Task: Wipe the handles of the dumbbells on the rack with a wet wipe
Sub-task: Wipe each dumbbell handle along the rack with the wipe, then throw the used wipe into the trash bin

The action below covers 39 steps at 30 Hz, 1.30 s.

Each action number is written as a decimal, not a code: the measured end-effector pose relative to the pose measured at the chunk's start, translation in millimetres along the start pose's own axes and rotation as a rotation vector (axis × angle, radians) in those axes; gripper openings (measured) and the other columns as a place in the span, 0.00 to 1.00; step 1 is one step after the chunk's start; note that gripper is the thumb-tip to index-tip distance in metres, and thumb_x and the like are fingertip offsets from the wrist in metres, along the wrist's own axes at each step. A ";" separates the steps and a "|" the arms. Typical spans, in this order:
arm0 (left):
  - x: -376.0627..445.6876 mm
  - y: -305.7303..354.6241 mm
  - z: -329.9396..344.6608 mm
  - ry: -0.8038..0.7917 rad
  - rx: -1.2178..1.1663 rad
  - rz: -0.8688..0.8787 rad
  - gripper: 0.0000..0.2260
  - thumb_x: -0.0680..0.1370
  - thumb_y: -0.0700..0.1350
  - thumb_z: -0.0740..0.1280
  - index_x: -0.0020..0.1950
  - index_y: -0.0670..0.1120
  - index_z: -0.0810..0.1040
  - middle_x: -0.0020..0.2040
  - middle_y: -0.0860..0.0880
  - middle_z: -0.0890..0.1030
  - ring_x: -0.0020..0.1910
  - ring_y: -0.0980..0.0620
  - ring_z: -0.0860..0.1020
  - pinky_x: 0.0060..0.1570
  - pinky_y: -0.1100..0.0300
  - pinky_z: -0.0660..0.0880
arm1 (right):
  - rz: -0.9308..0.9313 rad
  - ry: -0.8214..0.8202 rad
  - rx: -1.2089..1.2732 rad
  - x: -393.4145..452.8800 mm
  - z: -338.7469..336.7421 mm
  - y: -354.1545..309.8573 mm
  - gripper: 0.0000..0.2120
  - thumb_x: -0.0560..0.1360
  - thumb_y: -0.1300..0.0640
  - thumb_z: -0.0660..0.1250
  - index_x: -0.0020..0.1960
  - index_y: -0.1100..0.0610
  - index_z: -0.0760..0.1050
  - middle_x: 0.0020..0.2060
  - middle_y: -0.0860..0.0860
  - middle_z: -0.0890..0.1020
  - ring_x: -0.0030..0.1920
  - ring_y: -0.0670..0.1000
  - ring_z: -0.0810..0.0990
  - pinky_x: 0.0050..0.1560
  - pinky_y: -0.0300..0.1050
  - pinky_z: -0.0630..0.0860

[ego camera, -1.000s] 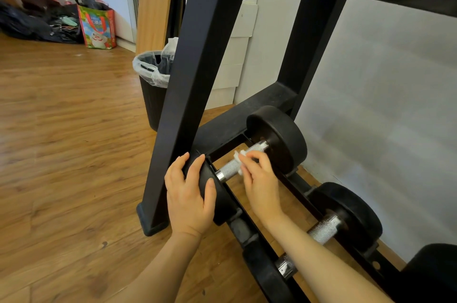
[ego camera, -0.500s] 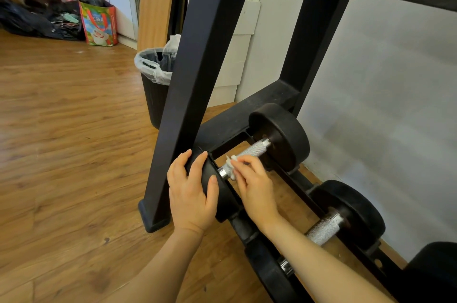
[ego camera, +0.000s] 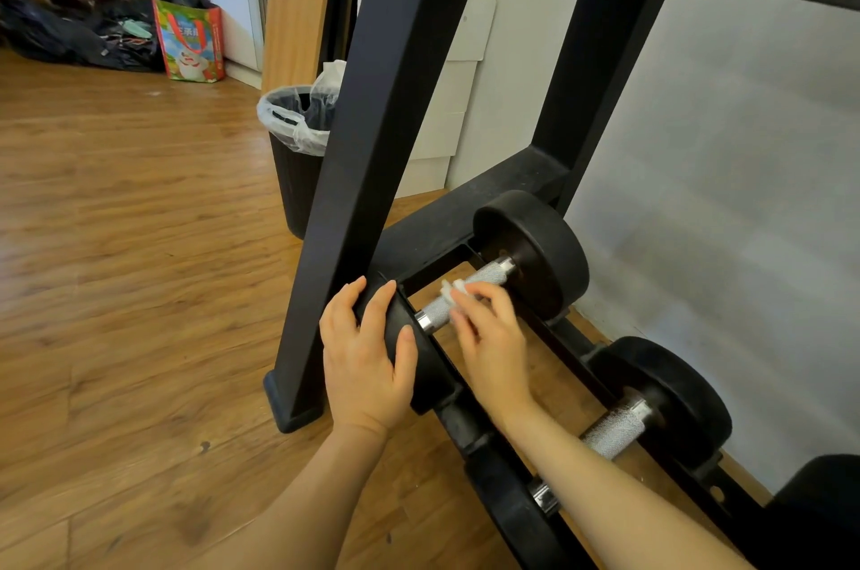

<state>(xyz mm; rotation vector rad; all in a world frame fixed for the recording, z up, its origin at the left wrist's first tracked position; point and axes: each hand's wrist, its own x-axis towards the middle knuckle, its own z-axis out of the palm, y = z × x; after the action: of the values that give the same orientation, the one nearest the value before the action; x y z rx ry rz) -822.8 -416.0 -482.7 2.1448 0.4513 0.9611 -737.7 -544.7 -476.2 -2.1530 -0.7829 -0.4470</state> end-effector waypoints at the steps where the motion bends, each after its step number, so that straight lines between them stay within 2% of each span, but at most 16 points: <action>1: -0.3 0.2 -0.2 0.000 0.001 -0.003 0.24 0.77 0.55 0.58 0.70 0.48 0.72 0.71 0.44 0.68 0.71 0.45 0.64 0.66 0.52 0.61 | -0.029 -0.028 0.003 -4.1 4.0 -2.9 0.15 0.79 0.57 0.63 0.65 0.53 0.76 0.59 0.43 0.71 0.56 0.35 0.72 0.53 0.27 0.72; 9: -3.0 1.2 -4.0 -0.063 0.028 -0.047 0.24 0.78 0.58 0.55 0.73 0.53 0.68 0.74 0.48 0.64 0.75 0.48 0.60 0.68 0.52 0.60 | 0.016 -0.035 0.007 -1.2 6.7 -9.4 0.11 0.78 0.59 0.65 0.60 0.57 0.78 0.56 0.46 0.74 0.55 0.42 0.75 0.54 0.33 0.75; 14: -2.6 2.2 -16.0 -0.161 0.042 -0.041 0.22 0.81 0.56 0.59 0.75 0.56 0.65 0.76 0.52 0.60 0.76 0.53 0.56 0.69 0.57 0.55 | -0.013 -0.059 -0.022 -2.9 -4.2 -16.9 0.12 0.78 0.59 0.65 0.60 0.57 0.78 0.56 0.46 0.75 0.54 0.41 0.74 0.53 0.29 0.73; 16: 0.5 0.6 -25.0 -0.219 0.068 -0.032 0.22 0.81 0.54 0.61 0.76 0.55 0.65 0.77 0.52 0.61 0.76 0.52 0.57 0.71 0.54 0.58 | -0.016 -0.068 -0.024 -2.1 -11.3 -22.8 0.11 0.79 0.58 0.64 0.60 0.57 0.79 0.56 0.46 0.75 0.53 0.40 0.74 0.53 0.28 0.72; 18: 4.9 -0.6 -38.4 -0.270 0.118 -0.020 0.23 0.81 0.58 0.57 0.76 0.54 0.66 0.76 0.52 0.64 0.76 0.52 0.60 0.72 0.49 0.62 | -0.030 -0.068 -0.019 1.3 -19.5 -30.5 0.11 0.78 0.57 0.64 0.58 0.57 0.79 0.56 0.47 0.76 0.53 0.39 0.74 0.52 0.26 0.71; 20: 10.4 -0.1 -54.3 -0.287 0.177 0.008 0.26 0.79 0.61 0.53 0.74 0.53 0.69 0.75 0.50 0.67 0.74 0.51 0.63 0.70 0.50 0.64 | -0.025 -0.064 0.014 7.5 -28.7 -40.5 0.11 0.78 0.57 0.65 0.58 0.57 0.80 0.56 0.47 0.75 0.52 0.40 0.75 0.52 0.29 0.73; 23: 24.4 4.0 -79.5 -0.274 0.261 0.036 0.24 0.80 0.59 0.54 0.71 0.50 0.73 0.73 0.49 0.70 0.72 0.49 0.66 0.67 0.53 0.64 | -0.033 -0.014 0.044 19.6 -39.3 -57.2 0.09 0.78 0.58 0.66 0.57 0.57 0.80 0.56 0.47 0.76 0.50 0.41 0.76 0.50 0.30 0.75; 27: 52.1 9.2 -111.4 -0.267 0.352 0.053 0.26 0.79 0.59 0.51 0.67 0.49 0.77 0.70 0.47 0.74 0.70 0.47 0.70 0.65 0.51 0.68 | -0.049 0.020 0.068 35.1 -42.0 -80.1 0.09 0.77 0.59 0.67 0.56 0.57 0.81 0.54 0.49 0.77 0.49 0.44 0.78 0.47 0.37 0.79; 29: 64.9 7.6 -121.8 -0.247 0.390 0.073 0.25 0.79 0.59 0.52 0.65 0.47 0.79 0.68 0.45 0.75 0.68 0.45 0.72 0.63 0.50 0.70 | -0.063 0.006 0.060 39.4 -38.6 -89.2 0.09 0.77 0.59 0.67 0.56 0.58 0.81 0.55 0.50 0.77 0.49 0.45 0.78 0.46 0.37 0.79; 33: 89.9 8.4 -133.1 -0.212 0.379 0.072 0.20 0.79 0.55 0.57 0.62 0.47 0.80 0.66 0.45 0.76 0.64 0.44 0.73 0.60 0.50 0.71 | -0.048 -0.017 0.041 43.9 -32.7 -107.2 0.09 0.77 0.59 0.67 0.56 0.58 0.81 0.56 0.50 0.77 0.50 0.42 0.76 0.47 0.25 0.72; 35: 102.5 13.3 -140.5 -0.206 0.362 0.066 0.19 0.79 0.54 0.58 0.62 0.46 0.80 0.66 0.45 0.76 0.64 0.44 0.74 0.59 0.49 0.72 | -0.014 -0.041 0.018 48.5 -33.0 -119.9 0.09 0.77 0.59 0.67 0.57 0.58 0.81 0.56 0.49 0.77 0.50 0.41 0.75 0.47 0.22 0.70; 39: 135.2 35.3 -166.6 -0.234 0.369 0.094 0.15 0.80 0.49 0.64 0.62 0.43 0.81 0.64 0.42 0.77 0.62 0.41 0.76 0.58 0.47 0.73 | 0.040 -0.098 -0.032 78.3 -46.0 -150.5 0.10 0.78 0.59 0.66 0.57 0.59 0.81 0.55 0.50 0.77 0.51 0.43 0.77 0.48 0.28 0.73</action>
<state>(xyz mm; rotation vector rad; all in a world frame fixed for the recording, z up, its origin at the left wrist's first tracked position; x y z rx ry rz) -858.3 -283.4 -314.1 2.5958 0.4416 0.7033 -781.3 -474.8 -321.0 -2.2305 -0.7898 -0.3375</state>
